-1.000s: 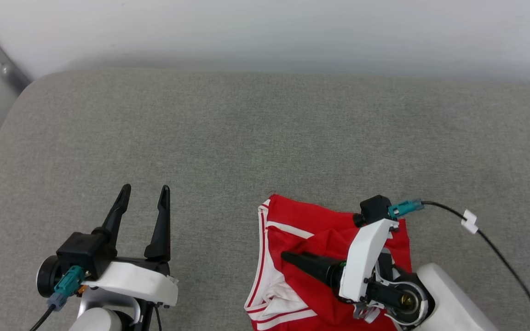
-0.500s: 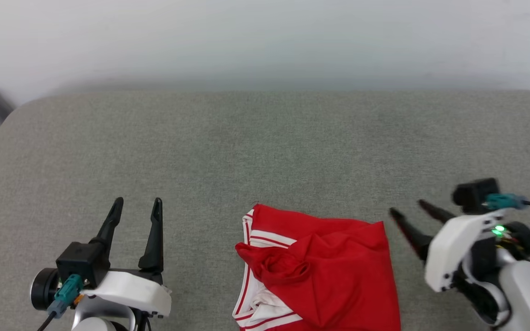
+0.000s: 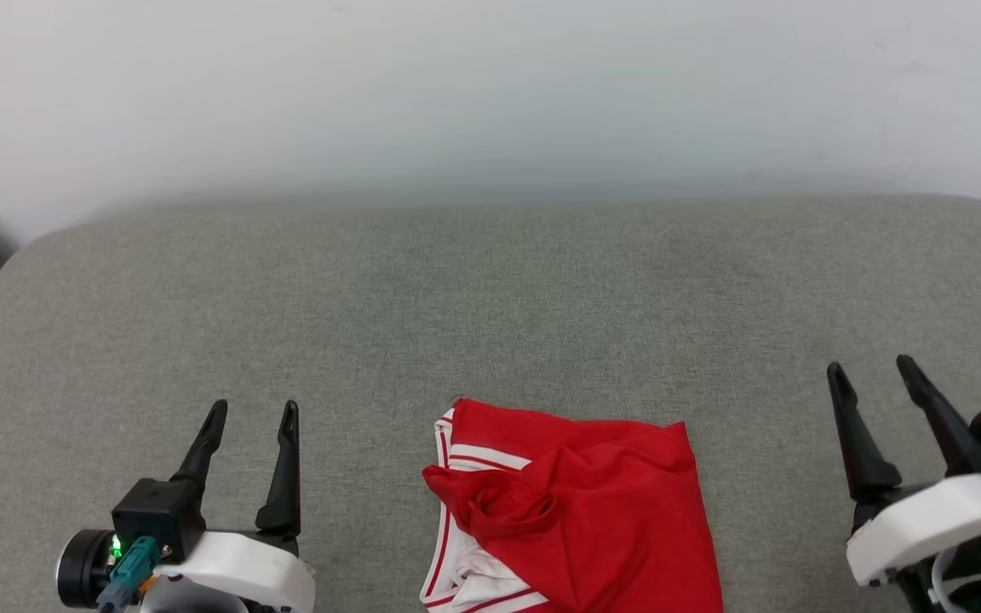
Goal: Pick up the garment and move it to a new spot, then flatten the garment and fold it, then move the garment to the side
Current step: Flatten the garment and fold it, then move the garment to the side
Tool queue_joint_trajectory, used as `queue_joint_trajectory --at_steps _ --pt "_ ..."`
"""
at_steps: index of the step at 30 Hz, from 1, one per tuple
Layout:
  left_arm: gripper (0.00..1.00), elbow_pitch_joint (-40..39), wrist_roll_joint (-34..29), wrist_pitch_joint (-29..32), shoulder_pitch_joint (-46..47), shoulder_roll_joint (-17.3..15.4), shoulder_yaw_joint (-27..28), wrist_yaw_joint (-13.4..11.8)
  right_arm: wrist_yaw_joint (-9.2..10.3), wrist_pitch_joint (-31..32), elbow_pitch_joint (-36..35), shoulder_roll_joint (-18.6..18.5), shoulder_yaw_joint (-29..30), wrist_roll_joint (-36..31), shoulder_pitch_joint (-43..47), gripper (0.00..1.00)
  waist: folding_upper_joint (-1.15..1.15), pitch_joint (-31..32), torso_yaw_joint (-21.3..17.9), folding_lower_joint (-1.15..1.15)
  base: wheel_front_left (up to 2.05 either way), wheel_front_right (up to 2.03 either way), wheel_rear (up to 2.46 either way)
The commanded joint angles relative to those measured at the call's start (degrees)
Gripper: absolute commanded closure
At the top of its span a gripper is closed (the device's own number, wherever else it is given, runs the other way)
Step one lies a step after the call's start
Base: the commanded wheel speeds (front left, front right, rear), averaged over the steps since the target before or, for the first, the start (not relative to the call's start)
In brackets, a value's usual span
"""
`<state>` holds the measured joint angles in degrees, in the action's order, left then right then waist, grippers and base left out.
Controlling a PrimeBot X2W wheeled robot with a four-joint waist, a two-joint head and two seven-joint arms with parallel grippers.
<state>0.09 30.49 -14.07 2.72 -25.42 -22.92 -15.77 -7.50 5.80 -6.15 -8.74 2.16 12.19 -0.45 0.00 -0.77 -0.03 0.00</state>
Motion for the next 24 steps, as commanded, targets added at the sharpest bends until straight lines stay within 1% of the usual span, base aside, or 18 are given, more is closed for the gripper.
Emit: queue_joint_trajectory --at_steps 1,9,17,22,24 --pt "0.0 0.07 -0.21 -0.22 -0.67 -0.01 -0.07 -0.33 0.02 -1.23 -1.07 0.55 -0.24 0.66 1.14 0.0 0.0 0.39 -0.1 0.0 0.0 0.0 0.0" --pt "0.0 0.07 0.12 -0.31 -1.59 0.15 0.13 -1.08 0.02 -3.26 -2.49 2.05 -1.69 0.9 3.85 0.0 0.0 0.83 -0.55 0.0 0.0 0.0 0.0" --pt "0.0 -0.23 0.39 -0.36 -1.57 0.1 0.51 -1.52 0.02 -2.11 -2.41 2.56 -1.86 1.53 3.36 0.0 0.0 0.52 -0.88 0.0 0.0 0.0 0.0" --pt "0.0 -0.32 0.45 -0.56 -1.1 0.15 0.85 -1.63 0.02 0.3 -1.83 3.25 -0.61 2.64 3.45 0.0 0.0 0.22 -1.07 0.0 0.0 0.0 0.0" --pt "0.0 -0.35 0.56 -0.62 -1.18 0.2 1.14 -1.72 0.03 3.71 -1.02 3.37 1.27 3.95 3.92 0.0 0.0 0.14 -1.23 0.0 0.0 0.0 0.0"
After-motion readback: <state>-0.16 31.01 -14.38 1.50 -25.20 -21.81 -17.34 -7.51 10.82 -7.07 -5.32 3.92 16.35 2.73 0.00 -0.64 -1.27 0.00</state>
